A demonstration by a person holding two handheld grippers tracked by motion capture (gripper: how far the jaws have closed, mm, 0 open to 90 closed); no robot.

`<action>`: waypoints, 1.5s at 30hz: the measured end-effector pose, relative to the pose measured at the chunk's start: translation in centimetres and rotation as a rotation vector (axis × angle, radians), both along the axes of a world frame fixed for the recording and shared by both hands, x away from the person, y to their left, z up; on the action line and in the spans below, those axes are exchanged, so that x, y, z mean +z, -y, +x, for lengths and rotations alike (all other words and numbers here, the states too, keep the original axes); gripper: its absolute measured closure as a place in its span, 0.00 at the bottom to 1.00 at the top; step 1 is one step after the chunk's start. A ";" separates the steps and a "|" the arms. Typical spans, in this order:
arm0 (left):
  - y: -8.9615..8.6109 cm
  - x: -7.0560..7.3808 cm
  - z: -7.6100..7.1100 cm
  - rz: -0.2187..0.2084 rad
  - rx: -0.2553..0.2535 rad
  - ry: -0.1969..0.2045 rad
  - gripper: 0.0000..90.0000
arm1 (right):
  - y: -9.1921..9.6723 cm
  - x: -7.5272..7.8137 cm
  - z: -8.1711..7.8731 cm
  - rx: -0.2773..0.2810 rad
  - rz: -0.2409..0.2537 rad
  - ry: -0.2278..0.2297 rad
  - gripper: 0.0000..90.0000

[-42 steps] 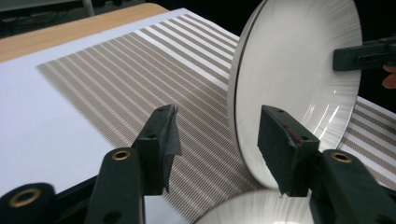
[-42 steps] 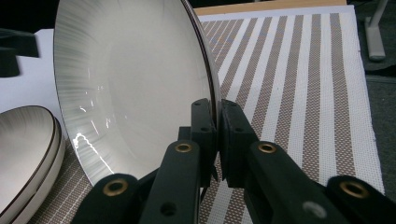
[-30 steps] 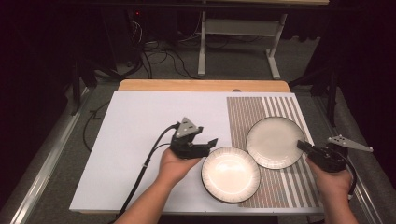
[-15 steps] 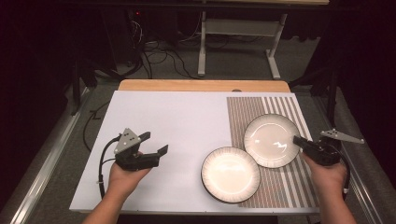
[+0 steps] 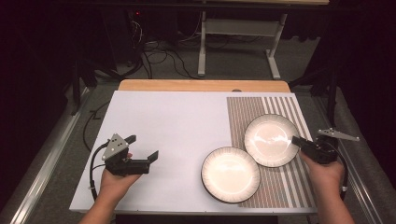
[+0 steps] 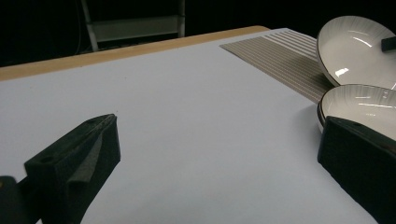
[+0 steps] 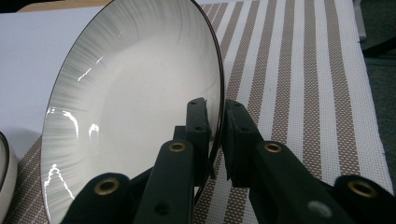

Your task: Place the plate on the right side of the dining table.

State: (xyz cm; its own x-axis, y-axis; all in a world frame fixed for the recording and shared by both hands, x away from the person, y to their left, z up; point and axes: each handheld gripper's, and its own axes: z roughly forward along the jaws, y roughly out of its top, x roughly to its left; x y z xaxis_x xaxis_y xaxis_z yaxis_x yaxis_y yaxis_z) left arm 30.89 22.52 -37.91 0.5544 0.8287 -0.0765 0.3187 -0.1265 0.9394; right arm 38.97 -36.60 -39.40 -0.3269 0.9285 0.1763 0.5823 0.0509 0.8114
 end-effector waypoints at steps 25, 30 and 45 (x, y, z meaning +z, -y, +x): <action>-0.3 -0.1 -0.8 -0.028 0.001 0.024 0.00 | 0.2 -1.0 0.6 -0.031 -0.012 -0.032 0.89; -0.1 0.0 -0.9 -0.036 -0.005 0.033 0.00 | 0.2 -1.3 0.8 -0.064 -0.061 -0.048 0.90; -0.1 0.0 -0.7 -0.039 -0.009 0.028 0.00 | 0.4 -2.0 1.3 -0.088 -0.052 -0.078 0.89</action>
State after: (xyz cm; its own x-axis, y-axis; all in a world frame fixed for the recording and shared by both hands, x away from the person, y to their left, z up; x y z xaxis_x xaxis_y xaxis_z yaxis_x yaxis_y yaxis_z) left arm 30.16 22.62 -37.89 0.5642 0.8204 -0.0931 0.2914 -0.0924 0.9521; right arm 40.25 -37.00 -41.45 -0.2306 0.9616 0.1489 0.6478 0.0375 0.7609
